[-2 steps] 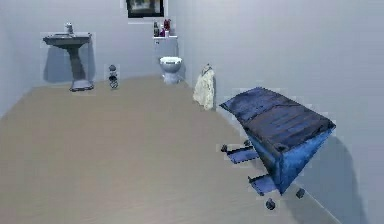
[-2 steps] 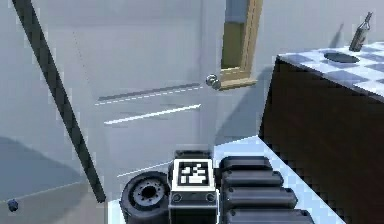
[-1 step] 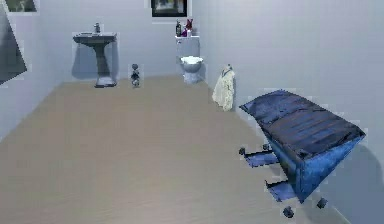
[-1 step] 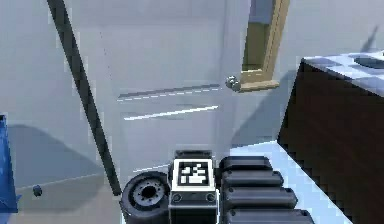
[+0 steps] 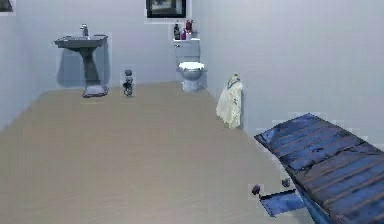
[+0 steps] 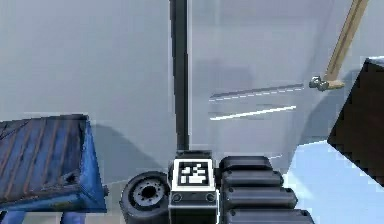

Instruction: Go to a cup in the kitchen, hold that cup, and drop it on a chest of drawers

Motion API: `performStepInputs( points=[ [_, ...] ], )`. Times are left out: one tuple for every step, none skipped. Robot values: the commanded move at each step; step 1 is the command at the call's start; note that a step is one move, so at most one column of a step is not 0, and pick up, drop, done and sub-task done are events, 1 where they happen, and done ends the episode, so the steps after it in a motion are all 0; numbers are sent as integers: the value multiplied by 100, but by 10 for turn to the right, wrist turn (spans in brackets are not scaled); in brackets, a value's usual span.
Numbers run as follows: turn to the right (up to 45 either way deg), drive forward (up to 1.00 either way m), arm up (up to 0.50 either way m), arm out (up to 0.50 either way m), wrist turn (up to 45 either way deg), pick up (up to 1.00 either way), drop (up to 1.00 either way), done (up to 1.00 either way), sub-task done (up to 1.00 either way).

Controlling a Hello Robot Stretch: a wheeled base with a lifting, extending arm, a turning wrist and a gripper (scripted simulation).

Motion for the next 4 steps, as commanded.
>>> performStepInputs(
  points=[
    [-450, 0, 0, 0, 0, 0, 0, 0, 0],
    [-180, 0, 0, 0, 0, 0, 0, 0, 0],
    [0, 60, 0, 0, 0, 0, 0, 0, 0],
    [-360, 0, 0, 0, 0, 0, 0, 0, 0]
  ],
)
